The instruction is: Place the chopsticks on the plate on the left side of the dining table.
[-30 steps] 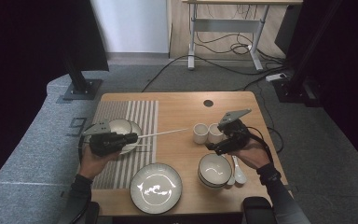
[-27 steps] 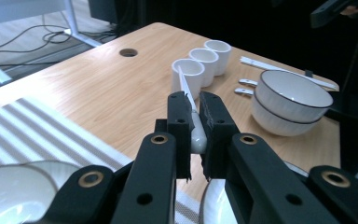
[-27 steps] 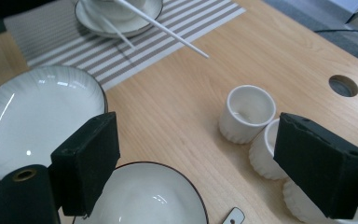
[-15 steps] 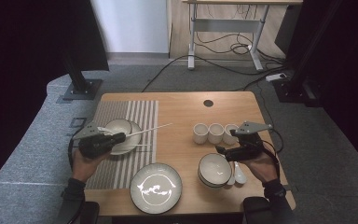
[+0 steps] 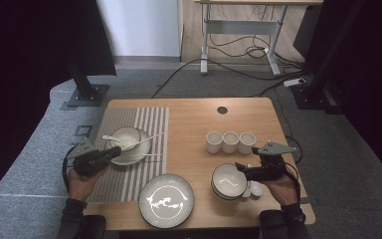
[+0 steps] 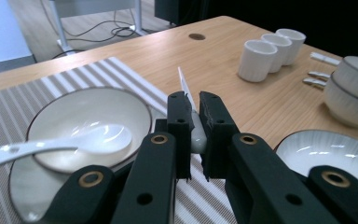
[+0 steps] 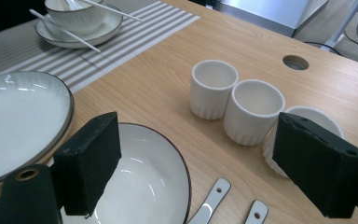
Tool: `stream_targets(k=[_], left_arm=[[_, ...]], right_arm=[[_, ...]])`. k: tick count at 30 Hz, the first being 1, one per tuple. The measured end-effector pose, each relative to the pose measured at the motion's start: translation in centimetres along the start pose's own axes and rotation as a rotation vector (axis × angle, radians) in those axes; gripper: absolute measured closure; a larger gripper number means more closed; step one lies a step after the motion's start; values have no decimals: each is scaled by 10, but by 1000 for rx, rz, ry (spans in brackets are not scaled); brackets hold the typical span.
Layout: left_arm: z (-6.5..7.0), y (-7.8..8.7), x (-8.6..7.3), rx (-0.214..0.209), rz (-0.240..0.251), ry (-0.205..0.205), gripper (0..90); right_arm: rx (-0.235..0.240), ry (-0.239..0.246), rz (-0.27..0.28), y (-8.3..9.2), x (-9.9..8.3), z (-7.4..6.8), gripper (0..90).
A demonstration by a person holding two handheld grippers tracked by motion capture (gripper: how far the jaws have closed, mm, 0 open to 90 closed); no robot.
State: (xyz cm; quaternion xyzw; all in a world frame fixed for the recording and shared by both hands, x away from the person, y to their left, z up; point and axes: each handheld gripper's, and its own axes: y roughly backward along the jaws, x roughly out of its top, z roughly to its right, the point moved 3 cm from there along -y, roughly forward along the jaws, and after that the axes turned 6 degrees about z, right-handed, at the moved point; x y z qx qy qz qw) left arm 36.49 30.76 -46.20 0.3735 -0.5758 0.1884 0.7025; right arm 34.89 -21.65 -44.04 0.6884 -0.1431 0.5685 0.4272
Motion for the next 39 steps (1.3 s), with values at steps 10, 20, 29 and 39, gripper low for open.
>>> stream_targets(k=[10,20,29,39], left_arm=[[-3,7,-32,58,-22,15,839],[-7,10,-51,57,-18,55,838],[-12,10,-64,20,-67,68,836],[-16,7,-73,31,-144,55,836]], right_arm=[[-54,-14,74,3,-13,2,155],[-105,-72,106,4,-35,11,156],[-114,-109,95,1,-48,17,163],[-113,-126,79,-1,-55,21,170]])
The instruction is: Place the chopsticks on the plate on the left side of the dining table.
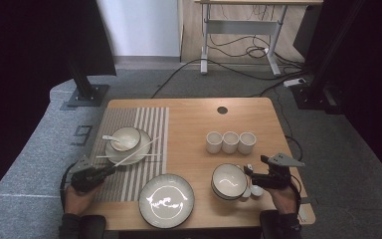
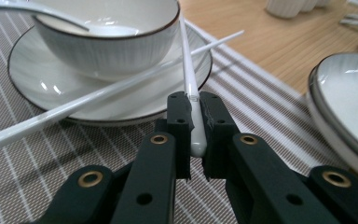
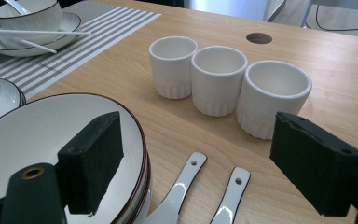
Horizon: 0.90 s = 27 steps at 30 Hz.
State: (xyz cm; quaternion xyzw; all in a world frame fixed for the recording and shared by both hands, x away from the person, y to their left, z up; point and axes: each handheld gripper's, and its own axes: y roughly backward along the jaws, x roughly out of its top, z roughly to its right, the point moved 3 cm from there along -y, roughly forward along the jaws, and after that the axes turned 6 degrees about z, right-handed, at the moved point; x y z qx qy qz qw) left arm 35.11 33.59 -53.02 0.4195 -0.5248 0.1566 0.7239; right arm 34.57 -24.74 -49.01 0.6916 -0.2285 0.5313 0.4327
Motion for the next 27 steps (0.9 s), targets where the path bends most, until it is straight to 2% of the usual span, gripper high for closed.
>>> stream_targets(k=[11,20,27], left_arm=[[0,-3,-4,35,-90,-51,833],[-2,-4,-9,49,-134,-68,823],[-6,-2,-12,85,-157,-93,805]], right_arm=[[-5,-13,-8,0,-4,3,175],[-16,-21,-6,0,-9,4,177],[-37,-19,-14,-2,-14,4,177]])
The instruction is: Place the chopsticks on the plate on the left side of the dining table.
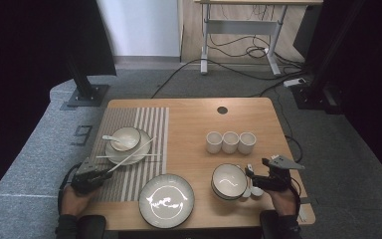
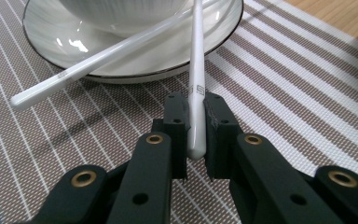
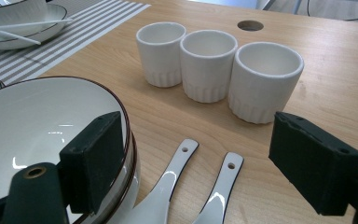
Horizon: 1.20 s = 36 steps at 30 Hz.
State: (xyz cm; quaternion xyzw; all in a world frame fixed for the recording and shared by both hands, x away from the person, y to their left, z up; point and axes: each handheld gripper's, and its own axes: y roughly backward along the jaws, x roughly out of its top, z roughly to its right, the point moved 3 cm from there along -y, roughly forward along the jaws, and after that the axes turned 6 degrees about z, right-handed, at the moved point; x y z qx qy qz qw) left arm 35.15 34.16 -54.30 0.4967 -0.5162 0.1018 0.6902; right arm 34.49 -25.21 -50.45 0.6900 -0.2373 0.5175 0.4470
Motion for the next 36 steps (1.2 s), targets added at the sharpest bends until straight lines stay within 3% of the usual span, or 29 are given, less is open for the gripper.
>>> stream_targets(k=[5,21,36], left_arm=[[-2,-1,-2,19,-13,1,792],[-10,-3,-6,49,-24,60,753],[-11,-1,-9,38,-43,14,778]], right_arm=[[0,6,-12,-2,-2,-1,177],[0,1,-18,-2,-4,0,183],[-7,-7,-7,0,-4,2,183]])
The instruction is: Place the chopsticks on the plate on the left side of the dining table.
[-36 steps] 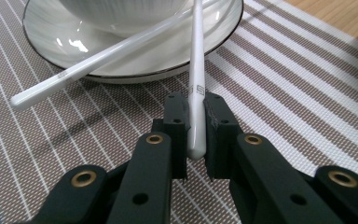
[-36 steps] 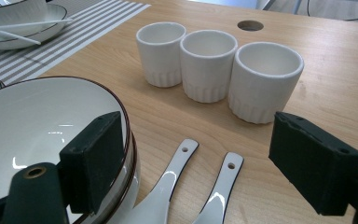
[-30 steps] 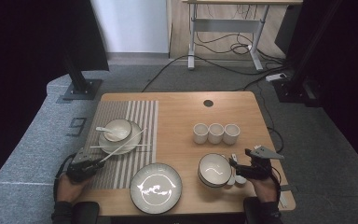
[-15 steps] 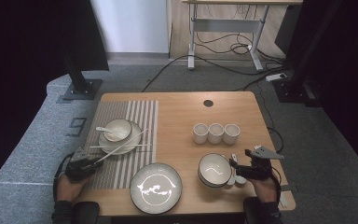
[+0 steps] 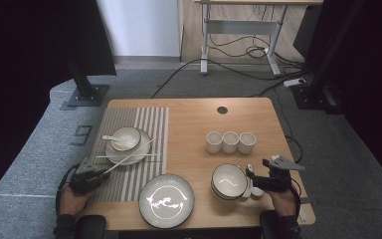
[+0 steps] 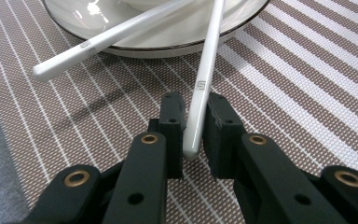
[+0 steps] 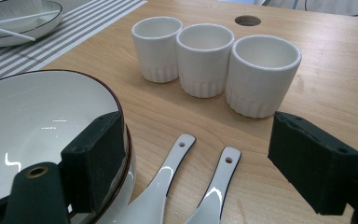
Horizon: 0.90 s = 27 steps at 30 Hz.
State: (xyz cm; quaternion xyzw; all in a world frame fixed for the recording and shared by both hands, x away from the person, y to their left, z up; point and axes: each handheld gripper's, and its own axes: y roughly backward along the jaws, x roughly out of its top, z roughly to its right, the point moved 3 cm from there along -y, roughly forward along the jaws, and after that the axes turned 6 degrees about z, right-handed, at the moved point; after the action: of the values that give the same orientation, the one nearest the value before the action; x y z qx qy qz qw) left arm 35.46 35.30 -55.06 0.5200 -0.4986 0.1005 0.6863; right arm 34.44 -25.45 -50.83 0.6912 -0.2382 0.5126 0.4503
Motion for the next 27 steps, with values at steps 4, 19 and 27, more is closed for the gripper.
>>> stream_targets(k=[4,19,27], left_arm=[[-4,2,-3,14,-5,5,769],[-11,3,-1,49,20,90,696],[-14,0,-1,76,10,124,664]], right_arm=[[1,0,-2,0,0,0,183],[0,2,-7,-1,0,0,184],[0,-2,-6,-1,0,0,187]])
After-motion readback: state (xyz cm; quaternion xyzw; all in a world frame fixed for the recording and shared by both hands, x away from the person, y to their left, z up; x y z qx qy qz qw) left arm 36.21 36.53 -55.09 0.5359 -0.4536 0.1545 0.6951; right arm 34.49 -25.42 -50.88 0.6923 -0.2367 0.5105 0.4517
